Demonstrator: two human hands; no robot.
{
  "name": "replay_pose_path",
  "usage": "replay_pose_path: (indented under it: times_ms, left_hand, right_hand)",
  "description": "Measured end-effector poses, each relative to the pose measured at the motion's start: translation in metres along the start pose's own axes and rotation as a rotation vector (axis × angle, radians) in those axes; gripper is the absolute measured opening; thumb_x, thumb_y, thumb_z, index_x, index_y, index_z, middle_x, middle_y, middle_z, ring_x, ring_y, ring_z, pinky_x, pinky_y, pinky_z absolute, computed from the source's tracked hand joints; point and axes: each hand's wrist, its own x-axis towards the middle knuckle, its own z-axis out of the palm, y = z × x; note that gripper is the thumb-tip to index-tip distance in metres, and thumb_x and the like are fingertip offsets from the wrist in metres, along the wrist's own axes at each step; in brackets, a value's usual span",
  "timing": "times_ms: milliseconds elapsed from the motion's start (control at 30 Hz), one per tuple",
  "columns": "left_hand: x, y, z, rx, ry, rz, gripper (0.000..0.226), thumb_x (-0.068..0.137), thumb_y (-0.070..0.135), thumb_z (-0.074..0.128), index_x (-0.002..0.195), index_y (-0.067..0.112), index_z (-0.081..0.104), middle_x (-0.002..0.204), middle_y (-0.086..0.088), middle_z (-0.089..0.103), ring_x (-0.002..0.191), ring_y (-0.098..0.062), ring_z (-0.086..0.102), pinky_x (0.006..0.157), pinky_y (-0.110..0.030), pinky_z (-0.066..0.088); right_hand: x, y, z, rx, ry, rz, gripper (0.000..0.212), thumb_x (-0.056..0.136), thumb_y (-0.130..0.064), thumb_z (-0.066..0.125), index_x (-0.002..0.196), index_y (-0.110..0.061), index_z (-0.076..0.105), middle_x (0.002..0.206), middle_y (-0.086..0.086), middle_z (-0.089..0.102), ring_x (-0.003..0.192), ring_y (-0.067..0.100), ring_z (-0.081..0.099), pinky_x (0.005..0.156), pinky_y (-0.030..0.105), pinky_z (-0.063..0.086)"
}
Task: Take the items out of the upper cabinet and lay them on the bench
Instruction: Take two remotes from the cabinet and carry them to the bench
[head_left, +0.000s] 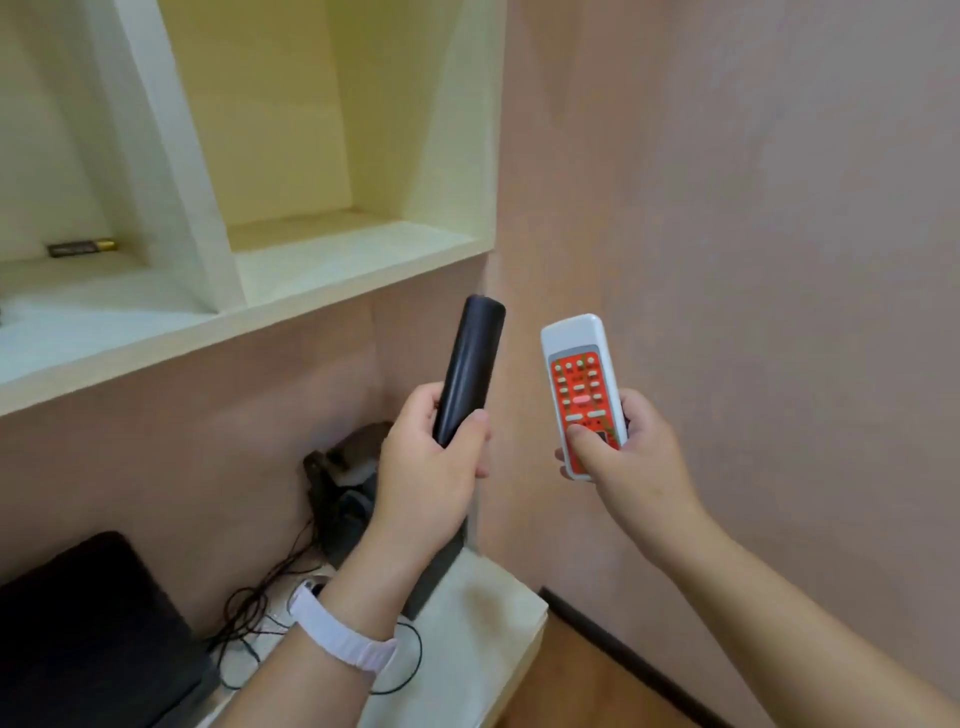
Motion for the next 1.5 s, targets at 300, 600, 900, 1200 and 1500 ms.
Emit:
replay_pose_path:
  times_ms: [300, 600, 900, 1200, 1500]
  left_hand:
    - [-0.058, 0.016, 0.105, -0.132, -0.331, -0.043, 0.008, 0.092, 0.016, 0.060, 0.094, 0.023, 0.056, 0.081, -0.011, 0.066, 0.054, -0.013, 0.057, 0.053, -0.031, 0.050]
    - [-0.175, 0.067, 0.213, -0.143, -0.591, -0.030, 0.008, 0.090, 0.015, 0.059, 0.096, 0.019, 0.057, 0.079, -0.006, 0.065, 0.054, -0.015, 0.056, 0.055, -0.031, 0.049]
    - [-0.366, 0.127, 0.326, -0.210, -0.886, -0.009, 0.012, 0.092, 0.013, 0.059, 0.094, 0.024, 0.057, 0.082, -0.009, 0.066, 0.060, -0.013, 0.058, 0.060, -0.029, 0.051]
    - [-0.526, 0.163, 0.396, -0.216, -1.226, 0.007, 0.009, 0.093, 0.014, 0.058, 0.100, 0.020, 0.057, 0.080, -0.005, 0.066, 0.058, -0.013, 0.057, 0.055, -0.028, 0.047]
    - [-0.619, 0.182, 0.456, -0.212, -1.524, 0.033, 0.008, 0.092, 0.017, 0.059, 0.094, 0.025, 0.056, 0.082, -0.007, 0.067, 0.061, -0.016, 0.056, 0.062, -0.037, 0.048]
  right_hand:
    - [-0.081, 0.022, -0.107, -0.086, 0.307, 0.138, 0.021, 0.088, -0.015, 0.065, 0.095, -0.032, 0.055, 0.091, -0.001, 0.067, 0.078, 0.018, 0.071, 0.071, 0.042, 0.062]
    - [-0.202, 0.039, -0.234, -0.045, 0.560, 0.220, 0.018, 0.088, -0.010, 0.062, 0.091, -0.027, 0.056, 0.089, 0.005, 0.066, 0.079, 0.026, 0.071, 0.067, 0.043, 0.062]
    - [-0.389, 0.062, -0.382, -0.070, 0.832, 0.351, 0.020, 0.088, -0.020, 0.064, 0.096, -0.036, 0.053, 0.095, 0.000, 0.065, 0.087, 0.020, 0.069, 0.076, 0.044, 0.061]
    - [-0.552, 0.068, -0.468, -0.115, 1.133, 0.519, 0.023, 0.088, -0.023, 0.064, 0.108, -0.023, 0.054, 0.095, 0.000, 0.063, 0.086, 0.019, 0.067, 0.075, 0.045, 0.061]
    - [-0.642, 0.076, -0.509, -0.125, 1.436, 0.651, 0.014, 0.086, -0.022, 0.064, 0.097, -0.024, 0.055, 0.090, 0.004, 0.065, 0.083, 0.023, 0.068, 0.065, 0.036, 0.059]
